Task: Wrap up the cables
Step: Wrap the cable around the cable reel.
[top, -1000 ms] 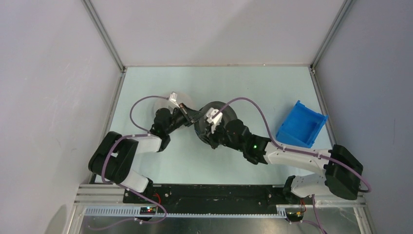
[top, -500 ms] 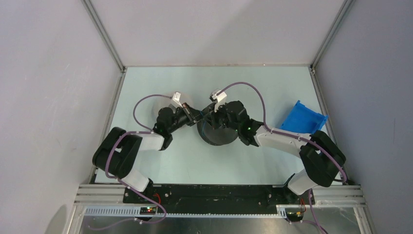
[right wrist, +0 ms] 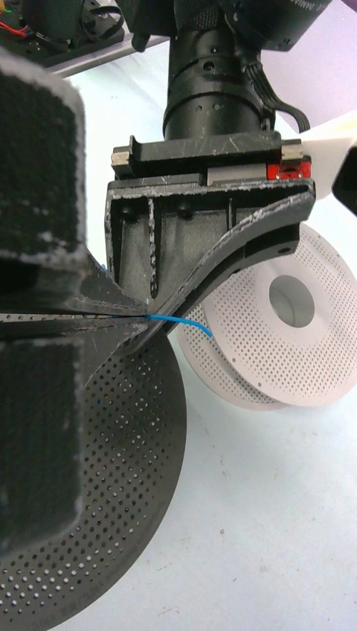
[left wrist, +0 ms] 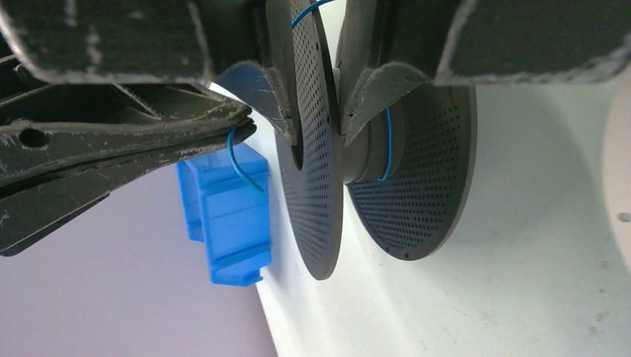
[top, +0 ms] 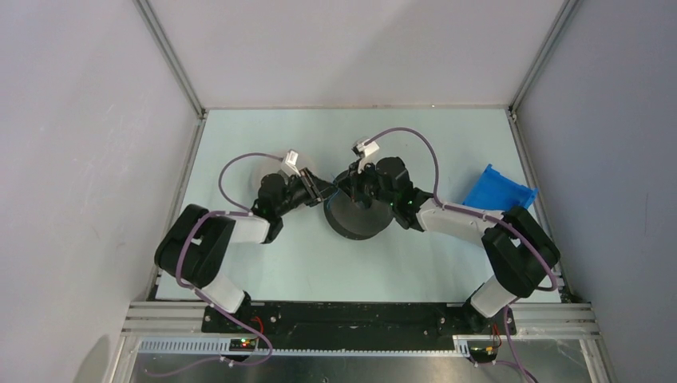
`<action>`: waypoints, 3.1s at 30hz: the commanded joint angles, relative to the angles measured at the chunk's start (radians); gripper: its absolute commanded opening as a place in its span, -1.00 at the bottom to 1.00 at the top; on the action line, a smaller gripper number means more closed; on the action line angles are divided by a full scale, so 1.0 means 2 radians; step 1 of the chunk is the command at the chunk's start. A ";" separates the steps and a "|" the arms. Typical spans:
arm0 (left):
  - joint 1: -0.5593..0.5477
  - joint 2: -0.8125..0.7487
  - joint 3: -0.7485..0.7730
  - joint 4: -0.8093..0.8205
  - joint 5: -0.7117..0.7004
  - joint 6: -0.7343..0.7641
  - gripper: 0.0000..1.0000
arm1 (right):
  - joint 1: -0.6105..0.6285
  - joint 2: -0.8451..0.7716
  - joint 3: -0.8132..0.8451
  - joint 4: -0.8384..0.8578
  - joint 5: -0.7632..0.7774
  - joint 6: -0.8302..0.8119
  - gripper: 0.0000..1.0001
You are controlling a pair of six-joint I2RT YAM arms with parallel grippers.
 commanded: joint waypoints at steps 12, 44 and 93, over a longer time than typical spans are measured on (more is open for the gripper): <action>0.038 -0.077 0.006 -0.071 -0.062 0.066 -0.32 | -0.004 0.039 0.032 0.039 -0.028 0.024 -1.00; -0.019 -0.164 -0.019 -0.211 -0.137 0.173 -0.28 | -0.113 0.192 0.179 -0.090 -0.021 0.080 -1.00; -0.045 -0.070 0.017 -0.262 -0.146 0.151 -0.32 | -0.192 -0.007 -0.107 -0.128 -0.057 0.165 -0.71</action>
